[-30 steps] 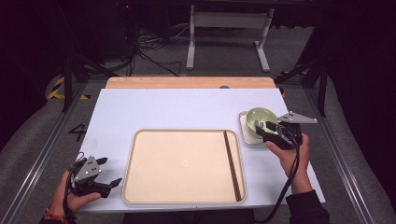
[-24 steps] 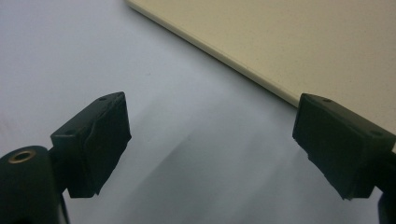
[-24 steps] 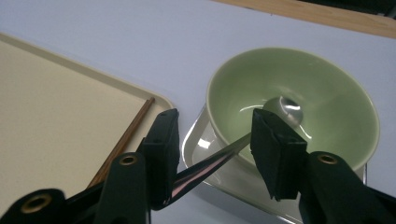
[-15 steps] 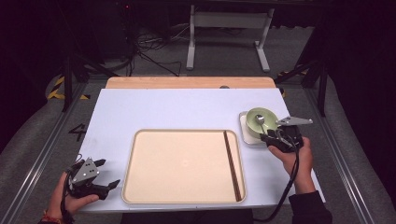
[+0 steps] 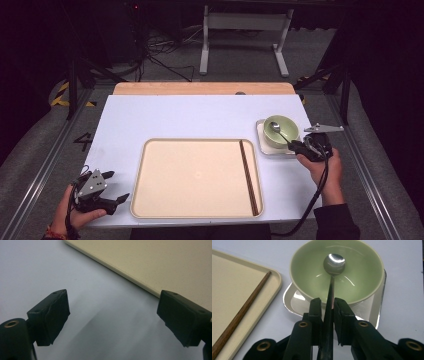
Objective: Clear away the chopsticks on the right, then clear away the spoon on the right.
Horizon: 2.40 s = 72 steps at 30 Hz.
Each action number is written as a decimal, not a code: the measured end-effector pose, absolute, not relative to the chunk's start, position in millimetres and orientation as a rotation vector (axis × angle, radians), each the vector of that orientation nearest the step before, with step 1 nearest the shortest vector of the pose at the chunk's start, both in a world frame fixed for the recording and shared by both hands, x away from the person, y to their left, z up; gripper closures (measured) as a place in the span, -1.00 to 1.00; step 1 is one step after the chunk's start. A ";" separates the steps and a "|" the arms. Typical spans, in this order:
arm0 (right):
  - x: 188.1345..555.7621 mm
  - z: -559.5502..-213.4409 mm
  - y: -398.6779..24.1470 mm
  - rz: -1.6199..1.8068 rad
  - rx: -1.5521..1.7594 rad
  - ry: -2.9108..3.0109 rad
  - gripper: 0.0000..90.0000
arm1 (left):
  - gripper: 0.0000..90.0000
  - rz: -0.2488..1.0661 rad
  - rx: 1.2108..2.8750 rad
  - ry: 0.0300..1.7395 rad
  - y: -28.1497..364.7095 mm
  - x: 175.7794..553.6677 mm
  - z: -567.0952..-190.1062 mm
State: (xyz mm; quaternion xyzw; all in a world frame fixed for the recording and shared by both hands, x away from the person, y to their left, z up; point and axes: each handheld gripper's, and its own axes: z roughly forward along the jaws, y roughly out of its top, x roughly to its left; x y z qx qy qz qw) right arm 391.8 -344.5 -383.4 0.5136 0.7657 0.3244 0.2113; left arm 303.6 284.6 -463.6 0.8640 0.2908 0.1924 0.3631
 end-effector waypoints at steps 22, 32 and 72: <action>390.9 -385.2 -365.3 1.048 1.437 2.034 1.00 | -0.74 0.512 2.230 0.745 280.4 302.1 -461.1; 393.9 -389.9 -369.5 1.092 1.473 2.045 0.85 | -0.75 0.517 2.225 0.751 281.5 300.9 -461.0; 379.4 -375.4 -372.1 1.240 1.403 1.905 1.00 | -0.75 0.514 2.228 0.739 278.3 302.8 -460.5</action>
